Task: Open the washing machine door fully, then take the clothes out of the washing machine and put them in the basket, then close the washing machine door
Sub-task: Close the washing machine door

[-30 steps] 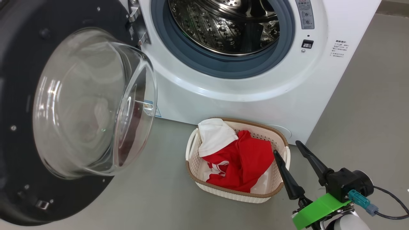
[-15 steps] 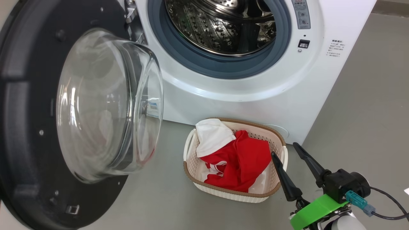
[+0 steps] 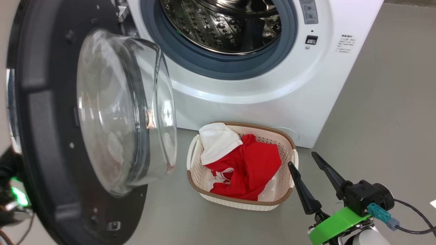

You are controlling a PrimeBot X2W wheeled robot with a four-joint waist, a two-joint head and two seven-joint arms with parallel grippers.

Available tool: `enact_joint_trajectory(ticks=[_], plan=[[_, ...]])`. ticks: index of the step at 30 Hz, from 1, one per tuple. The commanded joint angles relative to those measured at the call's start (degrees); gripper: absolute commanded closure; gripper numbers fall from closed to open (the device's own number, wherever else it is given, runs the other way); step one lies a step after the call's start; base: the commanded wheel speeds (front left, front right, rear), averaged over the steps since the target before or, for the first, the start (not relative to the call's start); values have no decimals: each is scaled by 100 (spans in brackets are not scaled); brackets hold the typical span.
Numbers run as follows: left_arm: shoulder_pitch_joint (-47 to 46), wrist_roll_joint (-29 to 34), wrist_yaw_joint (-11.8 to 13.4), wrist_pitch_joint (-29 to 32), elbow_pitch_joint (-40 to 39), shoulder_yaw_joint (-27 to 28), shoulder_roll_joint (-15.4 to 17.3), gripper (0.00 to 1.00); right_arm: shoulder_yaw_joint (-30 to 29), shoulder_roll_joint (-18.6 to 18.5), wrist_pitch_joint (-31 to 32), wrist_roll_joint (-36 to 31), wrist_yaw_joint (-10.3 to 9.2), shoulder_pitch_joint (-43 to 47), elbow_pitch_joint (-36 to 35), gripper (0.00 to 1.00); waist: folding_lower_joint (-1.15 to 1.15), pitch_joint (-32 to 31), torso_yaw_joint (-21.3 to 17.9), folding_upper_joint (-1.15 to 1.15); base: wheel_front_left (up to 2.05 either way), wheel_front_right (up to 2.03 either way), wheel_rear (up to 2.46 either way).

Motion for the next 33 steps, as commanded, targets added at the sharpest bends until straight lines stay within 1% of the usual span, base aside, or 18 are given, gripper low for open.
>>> enact_joint_trajectory(ticks=[1, 9, 17, 22, 33], plan=[[150, -173, 57, -55, -305, -98, 147, 100, 118, -1, -36, 78, 36, -159, -130, 0, 0, 28, -77, 0, 0, 0, 0], [514, -610, 244, -371, -700, -521, 146, 100, 102, 8, -36, 66, 36, -152, -126, 0, 0, 46, -244, 0, 0, 0, 0], [830, -968, 364, -675, -1062, -1074, 146, 100, 94, 34, -36, 69, 36, -183, -131, 0, 0, 103, -430, 0, 0, 0, 0], [935, -1103, 390, -866, -1257, -1370, 146, 100, 90, 46, -36, 64, 36, -238, -136, 0, 0, 174, -599, 0, 0, 0, 0], [1010, -1191, 342, -1028, -1310, -1614, 146, 100, 57, 74, -36, 76, 36, -268, -133, 0, 0, 208, -856, 0, 0, 0, 0]])
